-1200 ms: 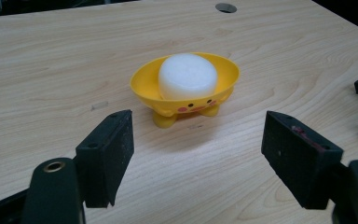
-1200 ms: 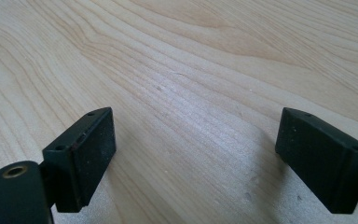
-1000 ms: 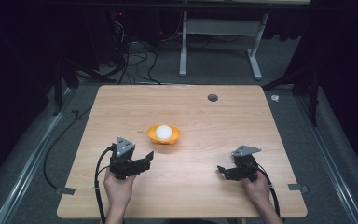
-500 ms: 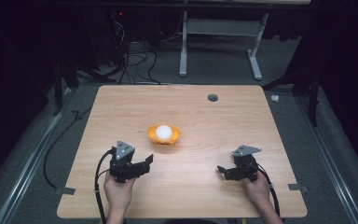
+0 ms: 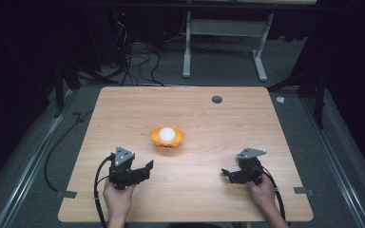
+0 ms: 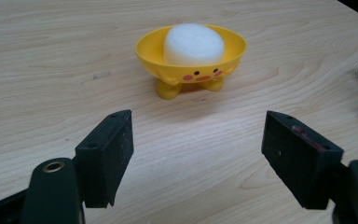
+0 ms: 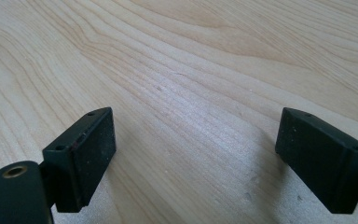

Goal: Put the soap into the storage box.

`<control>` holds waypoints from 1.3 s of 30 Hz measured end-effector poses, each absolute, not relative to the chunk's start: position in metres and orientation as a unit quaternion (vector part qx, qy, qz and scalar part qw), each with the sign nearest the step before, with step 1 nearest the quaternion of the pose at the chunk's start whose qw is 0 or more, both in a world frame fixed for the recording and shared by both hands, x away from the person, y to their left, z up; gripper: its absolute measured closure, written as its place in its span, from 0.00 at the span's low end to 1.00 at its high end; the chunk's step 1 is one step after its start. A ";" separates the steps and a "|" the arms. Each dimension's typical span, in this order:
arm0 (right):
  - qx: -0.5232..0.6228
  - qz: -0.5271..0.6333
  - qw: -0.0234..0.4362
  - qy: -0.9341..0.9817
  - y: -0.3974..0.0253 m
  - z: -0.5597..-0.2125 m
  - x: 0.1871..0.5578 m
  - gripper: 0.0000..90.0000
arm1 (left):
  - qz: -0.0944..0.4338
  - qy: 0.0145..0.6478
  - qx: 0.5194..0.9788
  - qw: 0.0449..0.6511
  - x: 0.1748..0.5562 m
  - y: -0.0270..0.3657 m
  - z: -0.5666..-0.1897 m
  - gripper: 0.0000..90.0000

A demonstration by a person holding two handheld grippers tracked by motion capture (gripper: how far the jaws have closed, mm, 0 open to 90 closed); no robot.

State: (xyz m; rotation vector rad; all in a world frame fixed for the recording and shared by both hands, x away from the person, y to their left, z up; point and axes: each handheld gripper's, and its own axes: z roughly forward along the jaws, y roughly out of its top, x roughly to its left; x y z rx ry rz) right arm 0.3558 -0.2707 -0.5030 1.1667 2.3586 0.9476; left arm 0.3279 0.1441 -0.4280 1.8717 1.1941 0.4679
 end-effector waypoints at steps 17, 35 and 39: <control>0.411 0.334 0.171 0.831 -0.271 -0.503 0.356 0.14 | 0.177 0.499 0.741 0.414 0.325 0.154 -0.445 0.28; 0.410 0.334 0.171 0.831 -0.271 -0.503 0.356 0.14 | 0.166 0.514 0.739 0.403 0.325 0.154 -0.464 0.28; 0.411 0.334 0.171 0.831 -0.271 -0.503 0.356 0.14 | 0.159 0.516 0.737 0.406 0.325 0.154 -0.467 0.28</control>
